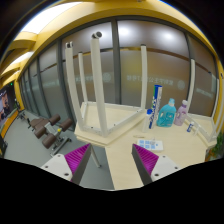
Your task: Unplug charger
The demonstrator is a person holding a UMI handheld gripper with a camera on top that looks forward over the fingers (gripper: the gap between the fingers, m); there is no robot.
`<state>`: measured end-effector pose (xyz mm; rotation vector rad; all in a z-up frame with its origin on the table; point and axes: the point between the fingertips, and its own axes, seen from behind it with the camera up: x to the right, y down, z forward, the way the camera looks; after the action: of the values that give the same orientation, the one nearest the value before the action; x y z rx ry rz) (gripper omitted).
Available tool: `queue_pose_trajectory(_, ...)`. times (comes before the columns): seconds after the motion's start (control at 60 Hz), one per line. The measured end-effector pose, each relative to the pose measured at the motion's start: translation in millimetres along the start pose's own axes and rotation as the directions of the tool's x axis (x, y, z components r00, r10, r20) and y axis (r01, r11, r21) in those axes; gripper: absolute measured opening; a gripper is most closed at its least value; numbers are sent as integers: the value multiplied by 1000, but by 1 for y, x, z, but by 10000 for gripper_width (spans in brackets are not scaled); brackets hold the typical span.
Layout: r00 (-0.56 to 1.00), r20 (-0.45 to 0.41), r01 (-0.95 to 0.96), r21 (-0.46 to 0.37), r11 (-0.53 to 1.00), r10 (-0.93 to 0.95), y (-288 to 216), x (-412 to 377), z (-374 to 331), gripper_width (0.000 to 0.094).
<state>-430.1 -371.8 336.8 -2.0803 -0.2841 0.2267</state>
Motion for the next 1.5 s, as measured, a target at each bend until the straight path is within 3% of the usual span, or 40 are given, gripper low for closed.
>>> queue_pose_trajectory(0.183,1000,-12,-27,-37,999,26,17,13,14,849)
queue_pose_trajectory(0.333,998,-37,-56,-94,994,53,60,42,44,852)
queue_pose_trajectory(0.533,977,-182,-140,-170,975,108,133,132,116,851)
queue_pose_trajectory(0.817,922,-351,-208,-100,973,162,132,273,258,849)
queue_pose_trajectory(1.0,919,-365,-202,-102,974,152,127,313,332,820)
queue_pose_trajectory(1.133,938,-322,-171,-99,980,131,127,311,365,629)
queue_pose_trajectory(1.283,943,-310,-155,-96,983,119,136,311,378,222)
queue_pose_trajectory(1.5,948,-289,-162,-73,984,134,121,310,369,87)
